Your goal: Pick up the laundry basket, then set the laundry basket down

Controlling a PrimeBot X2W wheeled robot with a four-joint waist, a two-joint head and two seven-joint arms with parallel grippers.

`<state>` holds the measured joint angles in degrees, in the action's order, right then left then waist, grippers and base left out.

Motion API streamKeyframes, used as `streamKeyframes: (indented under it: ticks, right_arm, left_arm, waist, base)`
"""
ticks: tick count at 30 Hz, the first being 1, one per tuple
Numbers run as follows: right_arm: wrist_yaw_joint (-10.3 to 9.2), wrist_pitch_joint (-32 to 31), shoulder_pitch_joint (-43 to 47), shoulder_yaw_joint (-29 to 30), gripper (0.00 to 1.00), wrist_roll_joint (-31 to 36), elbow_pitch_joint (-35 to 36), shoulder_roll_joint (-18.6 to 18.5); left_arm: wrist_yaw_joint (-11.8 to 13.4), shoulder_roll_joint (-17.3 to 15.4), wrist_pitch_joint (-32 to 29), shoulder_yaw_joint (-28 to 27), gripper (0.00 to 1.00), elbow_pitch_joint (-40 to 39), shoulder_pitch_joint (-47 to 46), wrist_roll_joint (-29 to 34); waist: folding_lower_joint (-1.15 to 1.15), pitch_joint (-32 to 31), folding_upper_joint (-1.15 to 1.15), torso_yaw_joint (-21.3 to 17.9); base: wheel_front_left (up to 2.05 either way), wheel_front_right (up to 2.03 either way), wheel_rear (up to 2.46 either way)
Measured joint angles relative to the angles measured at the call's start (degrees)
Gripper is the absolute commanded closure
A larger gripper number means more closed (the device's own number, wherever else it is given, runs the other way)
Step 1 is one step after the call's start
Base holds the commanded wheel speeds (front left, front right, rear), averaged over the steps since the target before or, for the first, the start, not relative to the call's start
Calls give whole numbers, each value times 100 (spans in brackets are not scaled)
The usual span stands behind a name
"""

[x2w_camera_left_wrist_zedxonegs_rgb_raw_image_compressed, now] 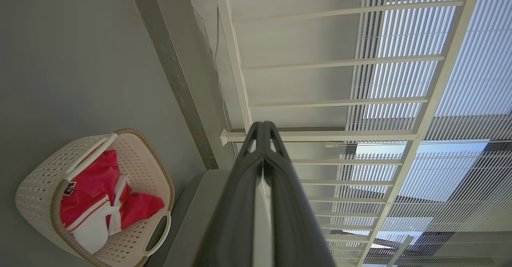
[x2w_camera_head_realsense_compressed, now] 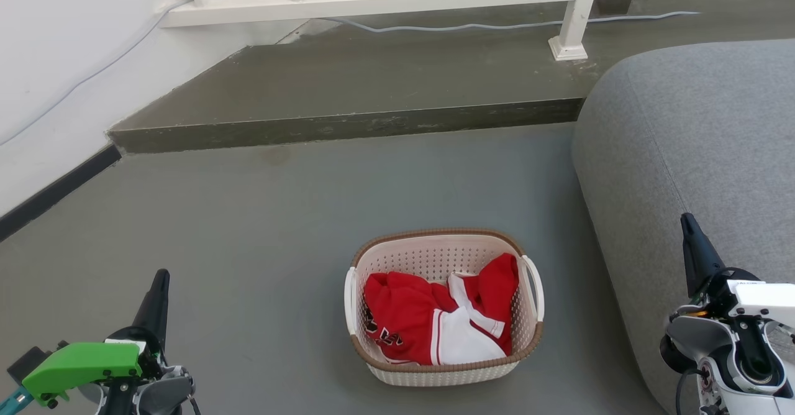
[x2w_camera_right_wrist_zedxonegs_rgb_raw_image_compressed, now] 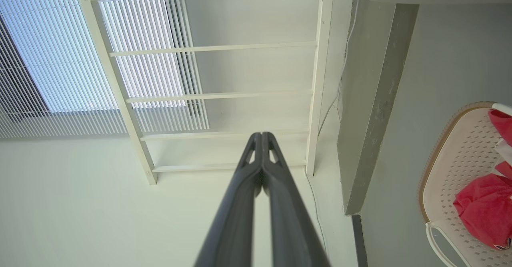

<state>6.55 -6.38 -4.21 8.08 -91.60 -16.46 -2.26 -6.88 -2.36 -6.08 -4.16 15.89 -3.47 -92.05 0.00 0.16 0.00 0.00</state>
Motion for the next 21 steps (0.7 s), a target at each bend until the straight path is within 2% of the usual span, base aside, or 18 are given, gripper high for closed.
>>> streamKeyframes:
  ticks: [21]
  right_arm:
    - [0,1,0,-1,100,0,5,0]
  left_arm:
    - [0,0,0,-3,100,-1,0,-1]
  waist:
    - [0,0,0,0]
  base:
    - [0,0,0]
